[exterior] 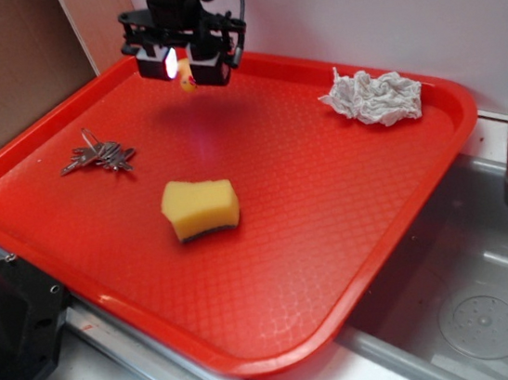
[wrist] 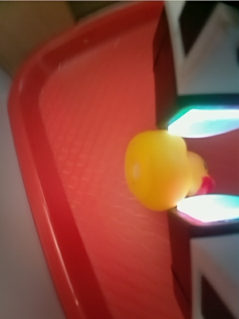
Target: Grab the yellow duck.
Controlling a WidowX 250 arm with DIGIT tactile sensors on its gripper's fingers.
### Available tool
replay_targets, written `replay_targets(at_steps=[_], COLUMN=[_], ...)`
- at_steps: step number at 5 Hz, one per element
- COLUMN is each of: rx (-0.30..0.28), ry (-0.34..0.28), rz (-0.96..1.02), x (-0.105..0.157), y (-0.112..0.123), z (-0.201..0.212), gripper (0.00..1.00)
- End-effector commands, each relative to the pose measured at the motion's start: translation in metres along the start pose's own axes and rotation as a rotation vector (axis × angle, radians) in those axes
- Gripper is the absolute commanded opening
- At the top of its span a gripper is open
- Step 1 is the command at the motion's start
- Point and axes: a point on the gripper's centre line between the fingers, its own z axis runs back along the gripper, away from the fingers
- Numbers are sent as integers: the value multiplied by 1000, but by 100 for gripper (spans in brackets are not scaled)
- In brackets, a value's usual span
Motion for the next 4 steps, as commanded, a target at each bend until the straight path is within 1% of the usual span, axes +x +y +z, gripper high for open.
replay_targets(at_steps=[1, 2, 3, 4], rx=[-113, -203, -260, -278], ry=[44, 78, 99, 81], rz=[-107, -218, -278, -380], x=[-41, -79, -102, -125], y=[-4, 0, 8, 2], z=[76, 118, 136, 146], gripper=[0, 0, 0, 0])
